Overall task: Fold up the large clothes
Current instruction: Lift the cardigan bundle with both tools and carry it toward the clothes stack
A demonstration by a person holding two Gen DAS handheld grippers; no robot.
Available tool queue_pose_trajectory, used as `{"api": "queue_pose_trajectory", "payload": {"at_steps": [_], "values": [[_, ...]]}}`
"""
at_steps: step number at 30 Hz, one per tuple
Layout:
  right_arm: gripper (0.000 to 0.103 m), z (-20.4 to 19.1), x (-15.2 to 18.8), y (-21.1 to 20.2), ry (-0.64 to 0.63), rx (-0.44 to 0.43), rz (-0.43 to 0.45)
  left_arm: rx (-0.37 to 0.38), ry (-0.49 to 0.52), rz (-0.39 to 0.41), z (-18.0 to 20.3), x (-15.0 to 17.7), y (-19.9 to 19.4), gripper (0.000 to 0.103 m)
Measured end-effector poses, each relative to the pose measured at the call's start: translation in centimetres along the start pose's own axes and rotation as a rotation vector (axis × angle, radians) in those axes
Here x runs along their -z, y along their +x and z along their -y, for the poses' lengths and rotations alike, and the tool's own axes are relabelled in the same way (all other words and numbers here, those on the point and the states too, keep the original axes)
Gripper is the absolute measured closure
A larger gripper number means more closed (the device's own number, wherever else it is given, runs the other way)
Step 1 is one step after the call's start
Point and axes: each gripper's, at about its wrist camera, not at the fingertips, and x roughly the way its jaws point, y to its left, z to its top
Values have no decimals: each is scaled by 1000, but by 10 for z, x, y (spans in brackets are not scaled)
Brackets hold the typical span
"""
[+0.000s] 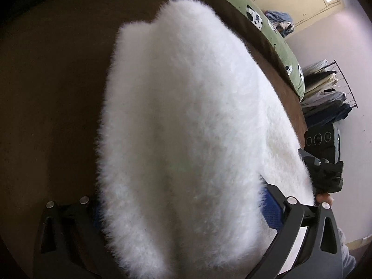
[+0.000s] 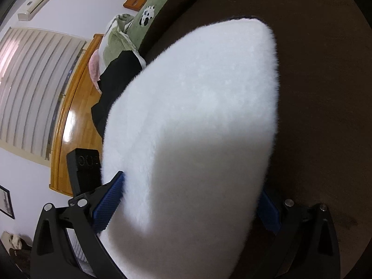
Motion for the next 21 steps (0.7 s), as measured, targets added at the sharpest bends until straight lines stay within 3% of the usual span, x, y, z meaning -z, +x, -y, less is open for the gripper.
{"api": "queue_pose_trajectory", "payload": {"at_steps": [1, 3, 4, 5, 8, 15, 21], "values": [[10, -1, 0, 0, -8, 13, 4, 3, -1, -1, 0, -2, 0, 7], [20, -3, 1, 0, -32, 56, 7, 35, 9, -9, 4, -2, 0, 22], [25, -5, 2, -1, -52, 83, 7, 87, -10, -14, 4, -6, 1, 42], [27, -7, 3, -2, -66, 94, 8, 115, -46, -3, -2, -7, 0, 47], [39, -15, 5, -5, -110, 133, 26, 92, -30, 29, 1, -5, -3, 55], [51, -43, 9, -16, -175, 196, 61, -1, 17, 30, 29, -7, -12, 61], [53, -74, 10, -39, -209, 200, 70, -74, 77, 28, 65, -9, -33, 62]]}}
